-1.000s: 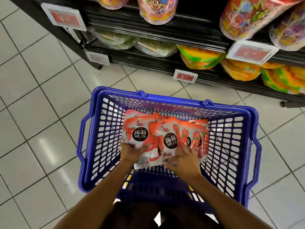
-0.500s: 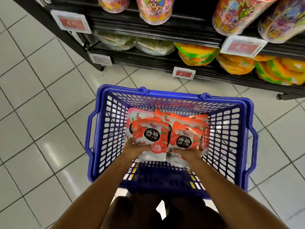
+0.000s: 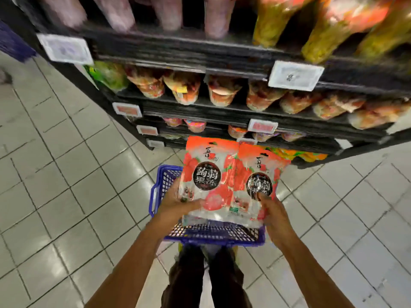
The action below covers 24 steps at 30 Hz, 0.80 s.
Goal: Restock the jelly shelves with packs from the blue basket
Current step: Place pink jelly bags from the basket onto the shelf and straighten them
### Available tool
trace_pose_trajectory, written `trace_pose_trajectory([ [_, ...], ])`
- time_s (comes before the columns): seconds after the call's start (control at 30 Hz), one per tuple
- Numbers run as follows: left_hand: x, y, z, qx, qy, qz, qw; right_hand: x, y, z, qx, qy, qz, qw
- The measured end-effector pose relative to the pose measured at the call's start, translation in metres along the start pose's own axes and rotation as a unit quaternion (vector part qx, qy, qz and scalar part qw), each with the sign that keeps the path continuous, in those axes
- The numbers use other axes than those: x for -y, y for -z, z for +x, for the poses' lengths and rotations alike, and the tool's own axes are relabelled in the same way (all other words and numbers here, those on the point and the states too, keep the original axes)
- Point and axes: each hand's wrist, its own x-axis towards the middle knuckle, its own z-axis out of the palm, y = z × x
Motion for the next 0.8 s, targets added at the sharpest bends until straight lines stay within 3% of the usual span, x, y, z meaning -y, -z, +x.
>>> trace_pose_trajectory([
  [0.37, -0.243, -0.060, -0.136, 0.066, -0.157, 0.040, 0.985, 0.207, -0.006, -0.167, -0.011, 0.249, -0.003, 0.968],
  [0.57, -0.314, -0.077, -0.184, 0.127, -0.246, 0.045, 0.960, 0.274, -0.008, -0.230, -0.011, 0.310, 0.020, 0.950],
  [0.7, -0.347, -0.081, -0.204, 0.125, -0.283, 0.043, 0.950, 0.303, -0.014, -0.264, 0.007, 0.342, 0.026, 0.939],
  [0.8, -0.366, -0.079, -0.213, 0.140, -0.319, 0.066, 0.935, 0.313, -0.020, -0.283, -0.023, 0.371, 0.028, 0.928],
])
